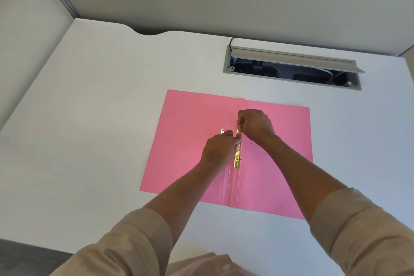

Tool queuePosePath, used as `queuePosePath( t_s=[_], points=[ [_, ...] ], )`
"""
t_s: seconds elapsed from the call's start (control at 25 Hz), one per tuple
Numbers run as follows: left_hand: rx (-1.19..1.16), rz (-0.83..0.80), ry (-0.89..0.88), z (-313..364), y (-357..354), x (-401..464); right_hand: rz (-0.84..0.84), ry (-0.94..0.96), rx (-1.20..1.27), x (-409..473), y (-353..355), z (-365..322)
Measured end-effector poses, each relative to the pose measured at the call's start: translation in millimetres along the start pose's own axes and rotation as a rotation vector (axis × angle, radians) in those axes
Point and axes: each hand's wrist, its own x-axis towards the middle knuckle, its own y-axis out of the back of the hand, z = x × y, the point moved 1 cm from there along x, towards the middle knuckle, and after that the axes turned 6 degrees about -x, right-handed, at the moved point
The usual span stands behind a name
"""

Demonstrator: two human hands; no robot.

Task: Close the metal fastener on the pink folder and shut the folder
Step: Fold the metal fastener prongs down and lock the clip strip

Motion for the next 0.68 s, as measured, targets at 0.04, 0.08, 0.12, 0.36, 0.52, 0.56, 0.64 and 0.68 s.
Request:
queuePosePath(
  t_s=[0.04,0.08,0.12,0.36,0.52,0.56,0.64,0.68],
  points=[
    [0.006,-0.001,-0.005,0,0,0,-0.006,-0.022,0.040,1,1,1],
    [0.010,-0.003,-0.010,-1,0,-1,-0.007,-0.038,0.079,2,2,3],
    [0.015,-0.005,-0.014,-1,0,-1,-0.005,-0.045,0.107,1,3,5],
    [0.081,-0.017,-0.032,4,3,-1,-0.009,-0.008,0.048,1,4,4],
    [0.123,-0.031,-0.031,7,6,-1,-0.034,0.058,-0.057,4,4,-3],
    [0.130,-0.033,-0.031,8,6,0,-0.038,0.068,-0.073,5,5,-4],
    [0.142,-0.030,-0.030,9,6,0,-0.052,0.078,-0.085,8,5,-4],
    [0.146,-0.027,-0.030,9,6,-1,-0.061,0.073,-0.074,10,6,-4]
  ],
)
